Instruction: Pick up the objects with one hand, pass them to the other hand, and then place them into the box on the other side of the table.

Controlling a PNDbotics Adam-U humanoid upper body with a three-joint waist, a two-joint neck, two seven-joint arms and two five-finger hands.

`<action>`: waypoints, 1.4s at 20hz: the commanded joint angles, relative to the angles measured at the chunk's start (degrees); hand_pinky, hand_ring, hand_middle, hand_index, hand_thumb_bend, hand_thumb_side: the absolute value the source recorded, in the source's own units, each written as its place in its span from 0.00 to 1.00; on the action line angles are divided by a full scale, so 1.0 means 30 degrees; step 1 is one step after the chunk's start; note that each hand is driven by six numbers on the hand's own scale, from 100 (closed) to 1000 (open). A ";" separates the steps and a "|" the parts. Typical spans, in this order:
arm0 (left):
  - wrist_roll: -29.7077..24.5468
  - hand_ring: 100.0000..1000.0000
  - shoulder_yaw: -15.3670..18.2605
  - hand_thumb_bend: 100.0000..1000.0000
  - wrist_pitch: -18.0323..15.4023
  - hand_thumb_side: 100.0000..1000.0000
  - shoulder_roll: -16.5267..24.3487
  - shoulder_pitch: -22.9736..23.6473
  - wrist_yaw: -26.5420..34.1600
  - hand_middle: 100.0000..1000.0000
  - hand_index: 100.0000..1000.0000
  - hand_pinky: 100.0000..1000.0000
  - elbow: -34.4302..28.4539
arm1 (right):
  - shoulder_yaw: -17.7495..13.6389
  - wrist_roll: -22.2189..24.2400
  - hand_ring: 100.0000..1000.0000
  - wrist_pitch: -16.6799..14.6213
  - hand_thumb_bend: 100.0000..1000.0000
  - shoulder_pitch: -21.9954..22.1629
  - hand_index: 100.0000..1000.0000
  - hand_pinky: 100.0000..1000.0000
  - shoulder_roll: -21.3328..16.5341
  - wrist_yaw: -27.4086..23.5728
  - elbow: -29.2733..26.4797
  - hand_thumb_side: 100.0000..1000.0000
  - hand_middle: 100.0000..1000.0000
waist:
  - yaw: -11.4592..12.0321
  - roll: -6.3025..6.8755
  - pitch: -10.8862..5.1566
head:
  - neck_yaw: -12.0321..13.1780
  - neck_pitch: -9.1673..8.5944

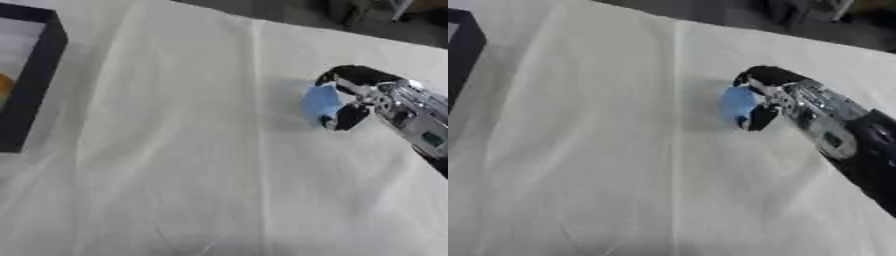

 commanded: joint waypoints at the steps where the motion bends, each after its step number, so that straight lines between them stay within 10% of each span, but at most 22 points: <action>1: 0.0076 0.40 0.0245 0.45 -0.0040 0.68 0.0145 -0.0122 0.0004 0.64 0.83 1.00 -0.0335 | -0.0356 -0.0014 0.92 0.0045 0.24 -0.0001 0.85 1.00 -0.0385 0.0288 0.0041 0.00 0.84 | 0.0015 0.0171 -0.0299 | -0.0076 -0.0314; 12: 0.0159 0.40 0.0299 0.45 -0.0044 0.68 0.0121 0.0047 0.0005 0.64 0.82 1.00 -0.0335 | -0.0355 -0.1247 0.83 0.0392 0.22 -0.0066 0.52 0.96 -0.0359 0.0335 -0.0306 0.00 0.53 | -0.0052 0.0171 -0.0377 | -0.0069 -0.0185; 28: 0.0289 0.40 0.0465 0.45 0.0005 0.68 0.0245 0.0444 0.0000 0.64 0.83 1.00 -0.0335 | -0.0354 -0.3005 0.76 0.1098 0.20 -0.0168 0.38 0.88 -0.0621 -0.0888 -0.1129 0.00 0.45 | -0.0580 0.0538 -0.0810 | 0.0282 0.0181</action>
